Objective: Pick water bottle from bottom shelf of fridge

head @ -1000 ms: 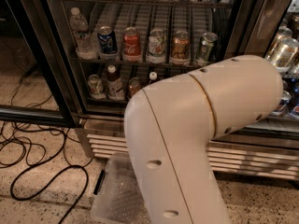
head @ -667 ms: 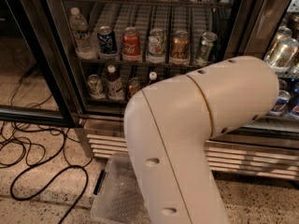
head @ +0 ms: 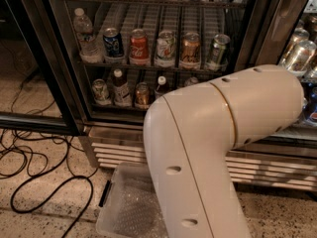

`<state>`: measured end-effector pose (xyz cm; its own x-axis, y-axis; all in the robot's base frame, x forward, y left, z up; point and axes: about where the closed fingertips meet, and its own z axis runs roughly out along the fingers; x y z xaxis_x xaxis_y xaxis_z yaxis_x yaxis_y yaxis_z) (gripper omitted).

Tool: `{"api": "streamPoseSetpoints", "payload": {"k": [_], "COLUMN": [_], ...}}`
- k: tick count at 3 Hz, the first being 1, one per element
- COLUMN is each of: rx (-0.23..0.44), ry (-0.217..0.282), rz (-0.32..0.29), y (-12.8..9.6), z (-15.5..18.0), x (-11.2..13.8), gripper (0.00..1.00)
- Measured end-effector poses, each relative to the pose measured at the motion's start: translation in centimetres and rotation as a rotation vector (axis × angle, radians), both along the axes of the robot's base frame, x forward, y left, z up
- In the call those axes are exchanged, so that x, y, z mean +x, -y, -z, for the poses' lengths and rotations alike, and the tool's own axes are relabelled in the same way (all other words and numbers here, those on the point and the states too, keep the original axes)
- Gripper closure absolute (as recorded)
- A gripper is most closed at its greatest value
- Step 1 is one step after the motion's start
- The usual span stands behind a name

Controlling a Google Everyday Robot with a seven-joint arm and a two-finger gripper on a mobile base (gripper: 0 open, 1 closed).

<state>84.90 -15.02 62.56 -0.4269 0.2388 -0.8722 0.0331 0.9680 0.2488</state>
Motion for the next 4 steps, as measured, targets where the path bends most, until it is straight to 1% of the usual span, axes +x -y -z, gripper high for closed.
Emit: {"api": "streamPoseSetpoints", "payload": {"k": [2, 3, 4], "rx": [0.004, 0.044, 0.048], "ry": [-0.001, -0.014, -0.017], "rz": [0.001, -0.015, -0.016], "y": [0.0, -0.4, -0.4], "z": [0.1, -1.0, -0.9], "x": [0.0, -0.6, -0.7], "gripper": [0.96, 1.00, 1.00]}}
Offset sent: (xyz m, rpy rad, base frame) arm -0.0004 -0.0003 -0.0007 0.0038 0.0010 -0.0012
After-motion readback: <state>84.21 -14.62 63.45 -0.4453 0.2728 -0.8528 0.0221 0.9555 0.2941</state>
